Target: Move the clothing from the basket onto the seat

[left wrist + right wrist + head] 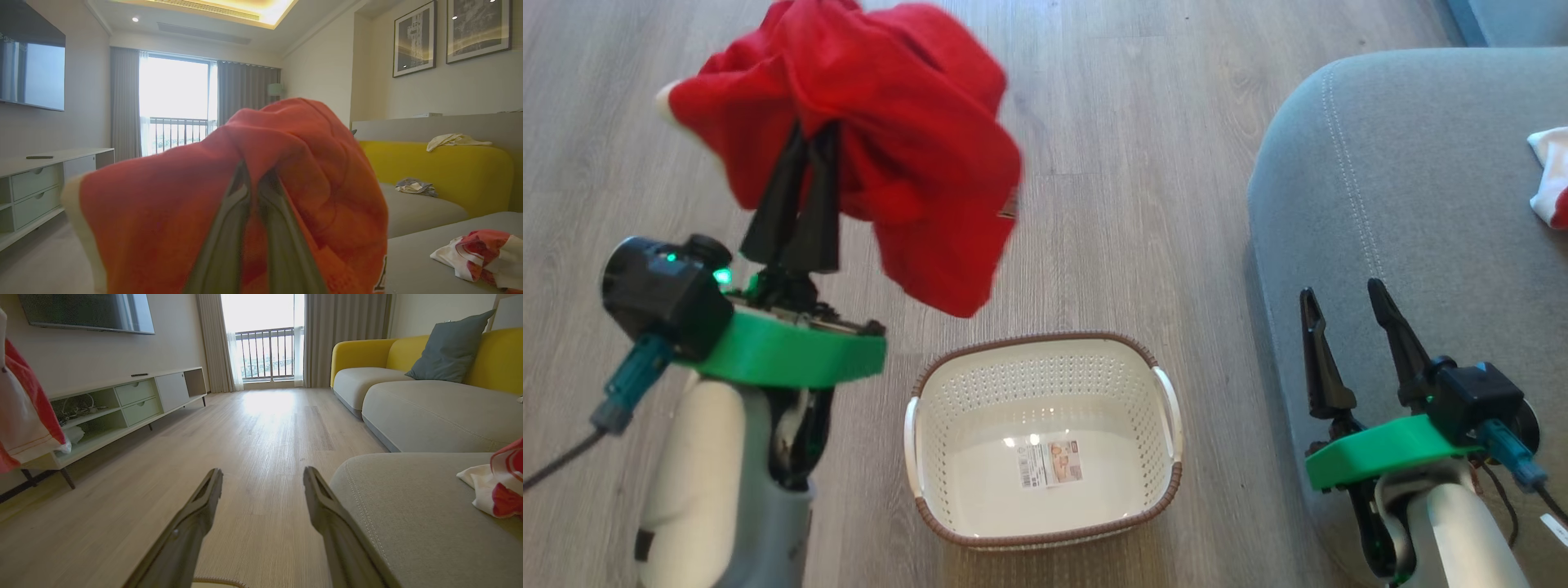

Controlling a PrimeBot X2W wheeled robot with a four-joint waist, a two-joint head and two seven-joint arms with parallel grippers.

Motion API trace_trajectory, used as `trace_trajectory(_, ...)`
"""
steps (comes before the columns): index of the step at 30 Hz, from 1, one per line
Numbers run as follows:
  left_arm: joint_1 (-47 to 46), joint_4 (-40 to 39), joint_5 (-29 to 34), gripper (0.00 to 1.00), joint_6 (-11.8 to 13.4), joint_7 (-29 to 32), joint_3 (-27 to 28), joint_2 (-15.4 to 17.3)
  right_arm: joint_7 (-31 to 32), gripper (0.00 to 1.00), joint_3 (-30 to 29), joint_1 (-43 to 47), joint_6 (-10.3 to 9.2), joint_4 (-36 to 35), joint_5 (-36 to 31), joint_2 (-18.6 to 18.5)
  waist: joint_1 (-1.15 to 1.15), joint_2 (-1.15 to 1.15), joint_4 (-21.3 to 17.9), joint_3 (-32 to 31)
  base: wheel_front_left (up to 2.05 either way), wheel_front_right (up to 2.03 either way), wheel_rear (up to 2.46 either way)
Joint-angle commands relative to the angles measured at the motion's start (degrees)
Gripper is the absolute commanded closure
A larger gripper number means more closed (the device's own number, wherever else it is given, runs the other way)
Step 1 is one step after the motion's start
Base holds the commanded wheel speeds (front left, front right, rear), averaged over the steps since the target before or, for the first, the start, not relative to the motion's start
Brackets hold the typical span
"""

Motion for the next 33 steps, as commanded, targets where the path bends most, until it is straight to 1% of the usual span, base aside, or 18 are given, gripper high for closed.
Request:
trace_trajectory(1,-1.2,-3.2,-0.4,1.00,-0.5,-0.5,0.7,0.6,-0.4,0.00,1.4,-0.8,-0.01,-2.2,-0.4,-0.2,0.01,0.00,0.1,0.0,0.00,0.00,0.00)
trace_trajectory(4,-0.1,-4.8,-0.4,1.00,-1.4,-0.5,-2.1,0.5,-0.4,0.00,1.3,-0.6,-0.01,-2.3,-0.3,-0.2,0.01,0.00,0.2,0.0,0.00,0.00,0.00)
trace_trajectory(8,1.1,-5.0,0.0,1.00,-2.1,-0.5,-5.9,0.5,-0.4,0.00,1.4,-0.5,-0.01,-2.4,-0.3,-0.2,0.01,0.00,0.2,0.1,0.00,0.00,0.00)
trace_trajectory(14,3.1,-3.7,0.0,1.00,-2.3,-0.5,-12.1,0.5,-0.4,0.00,1.4,-0.5,-0.01,-2.4,-0.4,-0.2,0.01,0.00,-0.1,0.1,0.00,0.00,0.00)
trace_trajectory(17,3.7,-3.2,-0.5,1.00,-2.3,-0.5,-14.2,0.5,-0.4,0.00,1.3,-0.4,-0.01,-2.4,-0.4,-0.2,0.01,0.00,-0.2,0.1,0.00,0.00,0.00)
trace_trajectory(23,3.7,-2.9,-0.5,1.00,-2.3,-0.5,-15.4,0.5,-0.4,0.00,1.4,-0.4,-0.01,-2.3,-0.4,-0.2,0.01,0.00,-0.3,0.1,0.00,0.00,0.00)
trace_trajectory(33,3.5,-2.3,-0.4,1.00,-2.4,-0.5,-14.6,0.5,-0.4,0.00,1.5,-0.4,-0.01,-2.7,-0.6,-0.2,0.01,0.00,-0.5,0.3,0.00,0.00,0.00)
